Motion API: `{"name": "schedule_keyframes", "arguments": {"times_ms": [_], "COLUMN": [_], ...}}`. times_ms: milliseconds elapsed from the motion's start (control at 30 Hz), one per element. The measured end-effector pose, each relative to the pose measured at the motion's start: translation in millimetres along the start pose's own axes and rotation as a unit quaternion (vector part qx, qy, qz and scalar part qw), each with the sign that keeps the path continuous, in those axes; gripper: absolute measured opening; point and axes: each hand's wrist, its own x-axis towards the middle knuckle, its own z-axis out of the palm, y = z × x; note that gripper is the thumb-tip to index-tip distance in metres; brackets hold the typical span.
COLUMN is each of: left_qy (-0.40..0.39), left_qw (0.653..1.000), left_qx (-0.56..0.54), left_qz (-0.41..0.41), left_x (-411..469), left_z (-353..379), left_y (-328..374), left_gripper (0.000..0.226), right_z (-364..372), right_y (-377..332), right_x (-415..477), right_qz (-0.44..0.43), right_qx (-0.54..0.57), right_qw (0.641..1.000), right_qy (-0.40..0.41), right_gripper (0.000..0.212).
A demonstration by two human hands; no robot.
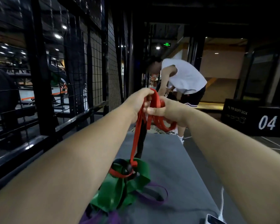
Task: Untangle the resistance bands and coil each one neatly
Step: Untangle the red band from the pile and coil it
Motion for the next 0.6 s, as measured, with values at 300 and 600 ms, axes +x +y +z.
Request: {"name": "schedule_keyframes", "arguments": {"times_ms": [300,600], "left_qy": [-0.016,-0.025], "left_qw": [0.991,0.993], "left_qx": [0.135,0.118], "left_qz": [0.013,0.02], "left_x": [-11,-13], "left_z": [7,-6], "left_y": [17,-27], "left_gripper": [0.022,0.046], "right_z": [35,33], "right_y": [25,33], "right_x": [14,19], "right_qz": [-0.003,0.054], "right_qx": [0.171,0.201], "right_qw": [0.982,0.949], "right_qy": [0.084,0.237], "right_gripper": [0.027,0.007]}}
